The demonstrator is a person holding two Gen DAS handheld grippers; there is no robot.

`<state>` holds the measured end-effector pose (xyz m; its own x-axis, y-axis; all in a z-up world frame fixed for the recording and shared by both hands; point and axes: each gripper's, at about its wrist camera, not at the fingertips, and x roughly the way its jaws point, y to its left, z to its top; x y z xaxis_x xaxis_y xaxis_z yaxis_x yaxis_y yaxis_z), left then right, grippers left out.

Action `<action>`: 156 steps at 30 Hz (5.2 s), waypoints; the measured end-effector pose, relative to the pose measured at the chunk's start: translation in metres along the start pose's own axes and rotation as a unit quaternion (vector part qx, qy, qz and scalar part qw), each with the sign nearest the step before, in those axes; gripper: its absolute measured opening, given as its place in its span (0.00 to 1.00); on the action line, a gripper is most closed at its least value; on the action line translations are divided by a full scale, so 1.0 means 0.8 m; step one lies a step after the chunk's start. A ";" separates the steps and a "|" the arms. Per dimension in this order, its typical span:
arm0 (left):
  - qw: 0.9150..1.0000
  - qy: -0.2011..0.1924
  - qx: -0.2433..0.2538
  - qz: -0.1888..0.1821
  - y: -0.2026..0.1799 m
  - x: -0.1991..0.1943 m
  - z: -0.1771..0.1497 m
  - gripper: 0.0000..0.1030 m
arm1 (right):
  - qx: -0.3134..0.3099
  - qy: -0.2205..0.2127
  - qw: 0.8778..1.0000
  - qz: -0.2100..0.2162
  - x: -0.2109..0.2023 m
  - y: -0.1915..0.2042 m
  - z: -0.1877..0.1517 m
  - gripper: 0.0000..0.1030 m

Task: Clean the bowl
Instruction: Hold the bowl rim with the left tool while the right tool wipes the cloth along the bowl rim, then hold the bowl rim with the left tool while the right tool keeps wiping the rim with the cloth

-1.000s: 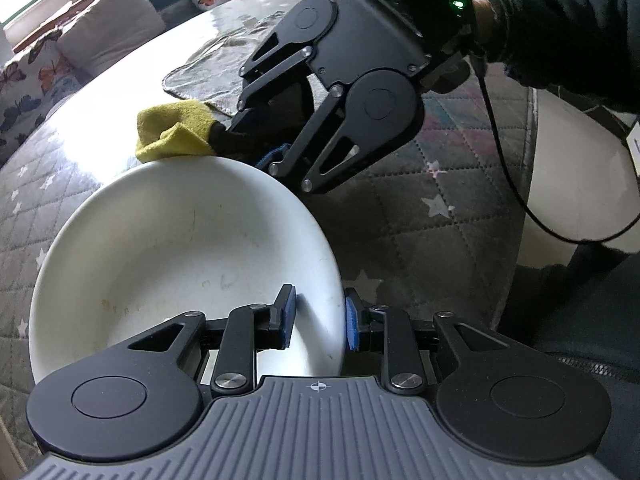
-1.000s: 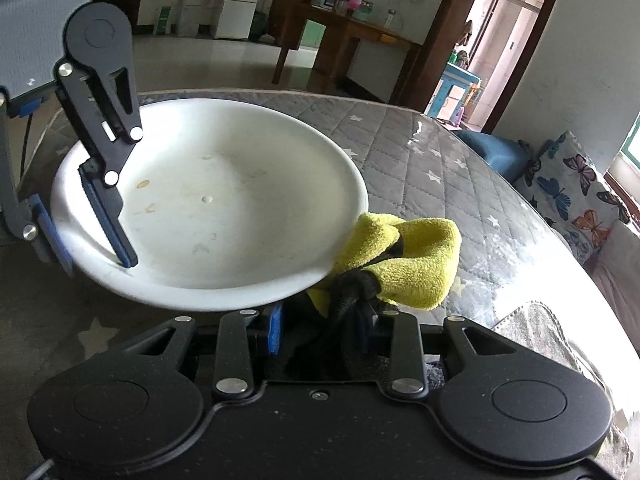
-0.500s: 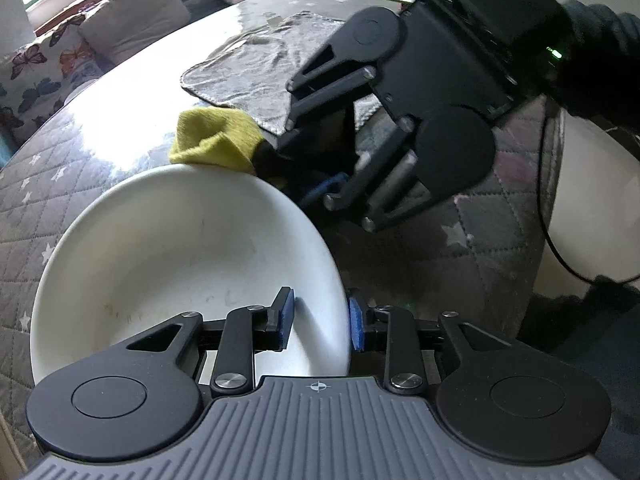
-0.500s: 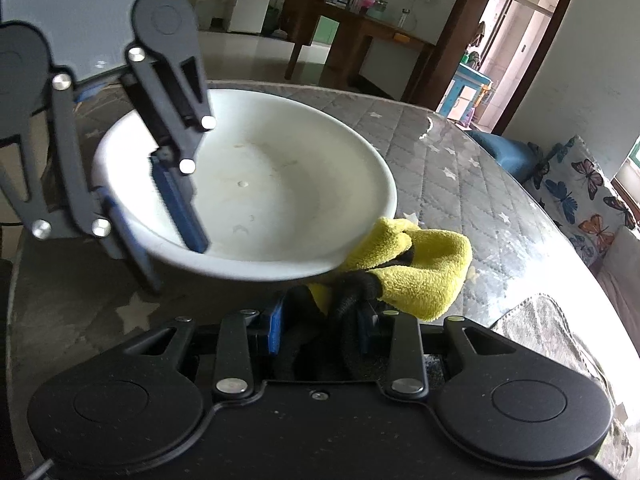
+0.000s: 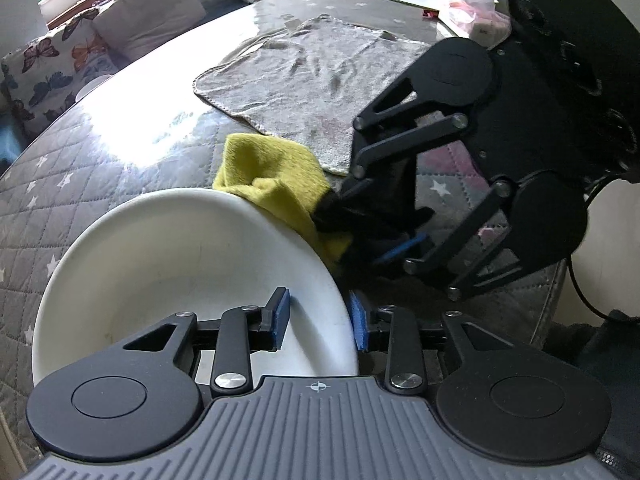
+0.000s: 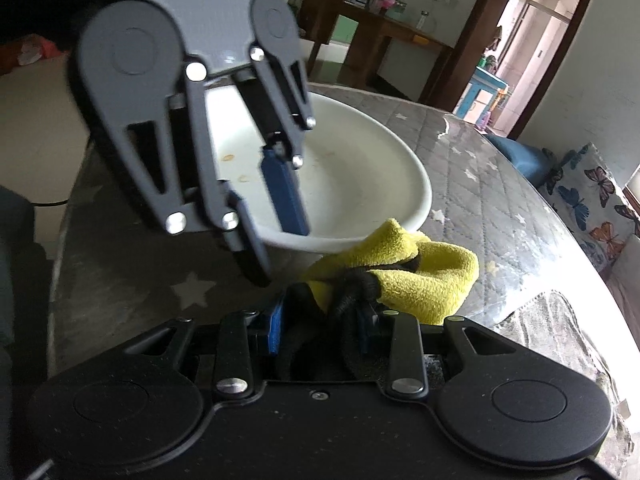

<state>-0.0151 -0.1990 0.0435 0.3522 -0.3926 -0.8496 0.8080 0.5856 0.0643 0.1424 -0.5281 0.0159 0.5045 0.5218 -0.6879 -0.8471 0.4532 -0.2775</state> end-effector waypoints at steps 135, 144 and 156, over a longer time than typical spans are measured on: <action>0.998 0.011 0.009 -0.063 -0.019 -0.057 -0.075 0.35 | -0.049 0.001 0.999 0.020 0.016 -0.004 0.021 0.36; 1.000 0.005 -0.014 -0.027 -0.028 -0.054 -0.069 0.35 | -0.045 0.000 0.999 0.023 0.000 0.010 0.014 0.36; 0.999 0.006 -0.029 -0.030 -0.023 -0.038 -0.039 0.35 | -0.048 -0.002 0.998 0.035 -0.016 0.028 0.009 0.36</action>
<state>-0.0551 -0.1757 0.0522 0.2978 -0.4203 -0.8571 0.7983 0.6020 -0.0178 0.1177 -0.5197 0.0234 0.4436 0.5533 -0.7050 -0.8925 0.3444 -0.2913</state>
